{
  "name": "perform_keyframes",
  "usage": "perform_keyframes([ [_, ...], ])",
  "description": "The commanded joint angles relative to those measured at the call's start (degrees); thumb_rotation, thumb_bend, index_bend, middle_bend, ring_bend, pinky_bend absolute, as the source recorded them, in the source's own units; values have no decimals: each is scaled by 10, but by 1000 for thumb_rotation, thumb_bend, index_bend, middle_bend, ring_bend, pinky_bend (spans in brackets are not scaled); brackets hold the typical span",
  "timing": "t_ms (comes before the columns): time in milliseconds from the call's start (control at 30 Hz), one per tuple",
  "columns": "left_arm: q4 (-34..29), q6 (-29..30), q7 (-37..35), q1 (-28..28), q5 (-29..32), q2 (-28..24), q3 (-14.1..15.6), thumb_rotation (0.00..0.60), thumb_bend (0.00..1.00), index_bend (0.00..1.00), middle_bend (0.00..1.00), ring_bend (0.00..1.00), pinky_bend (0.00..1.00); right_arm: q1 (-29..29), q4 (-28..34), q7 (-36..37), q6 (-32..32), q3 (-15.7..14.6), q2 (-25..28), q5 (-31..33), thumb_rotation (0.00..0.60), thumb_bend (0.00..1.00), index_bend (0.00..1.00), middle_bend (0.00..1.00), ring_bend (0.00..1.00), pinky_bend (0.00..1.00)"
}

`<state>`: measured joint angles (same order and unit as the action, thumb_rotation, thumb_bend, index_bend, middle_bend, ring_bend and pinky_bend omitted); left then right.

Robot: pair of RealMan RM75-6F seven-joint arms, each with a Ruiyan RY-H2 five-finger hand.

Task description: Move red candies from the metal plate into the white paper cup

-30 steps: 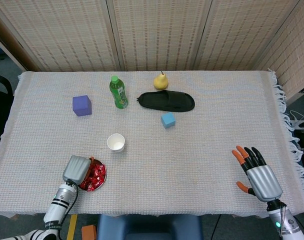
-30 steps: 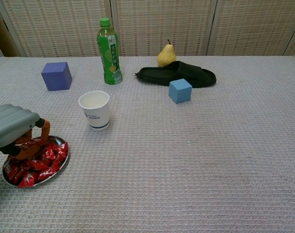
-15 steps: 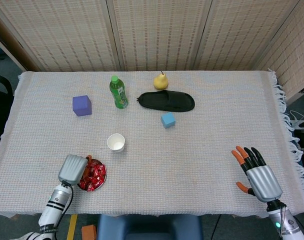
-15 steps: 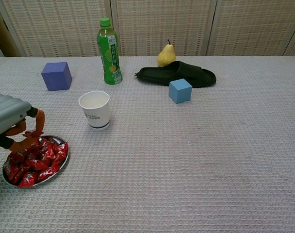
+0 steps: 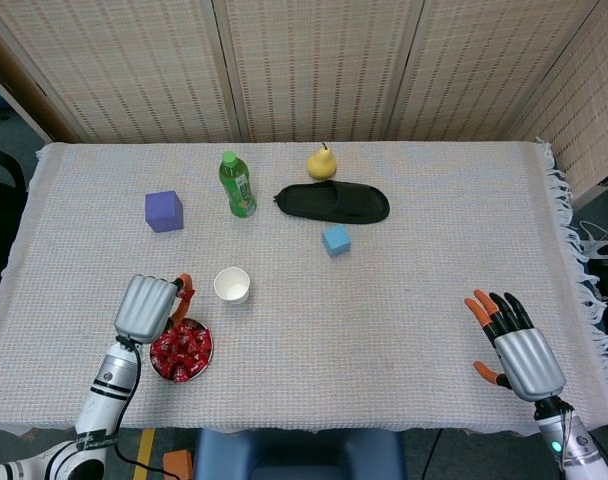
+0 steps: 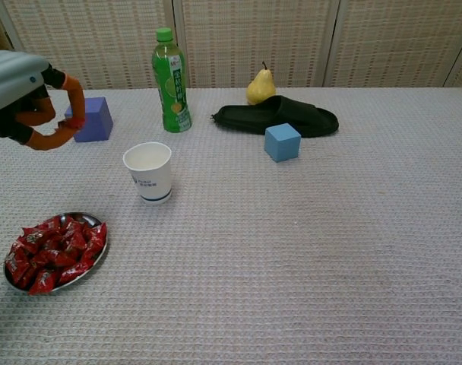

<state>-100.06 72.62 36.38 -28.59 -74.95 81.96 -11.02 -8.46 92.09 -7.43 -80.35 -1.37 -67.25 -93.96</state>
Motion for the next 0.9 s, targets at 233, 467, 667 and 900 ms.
perform_keyframes([
  [233,10,-34,68,-58,28,63,-17,600,427,501,1000,1000,1000,-3,-2,1,6,4,0,11,600,96,0,0,0,0],
  [467,37,-45,94,-91,45,102,-26,600,427,495,1000,1000,1000,-2,-3,7,4,5,4,12,600,96,0,0,0,0],
  [667,82,-62,96,-109,79,119,-32,600,427,486,1000,1000,1000,-1,-3,12,1,5,7,12,600,96,0,0,0,0],
  [900,129,-79,80,-125,104,137,-31,600,428,473,1000,1000,1000,-3,-4,14,6,7,7,18,600,95,0,0,0,0],
])
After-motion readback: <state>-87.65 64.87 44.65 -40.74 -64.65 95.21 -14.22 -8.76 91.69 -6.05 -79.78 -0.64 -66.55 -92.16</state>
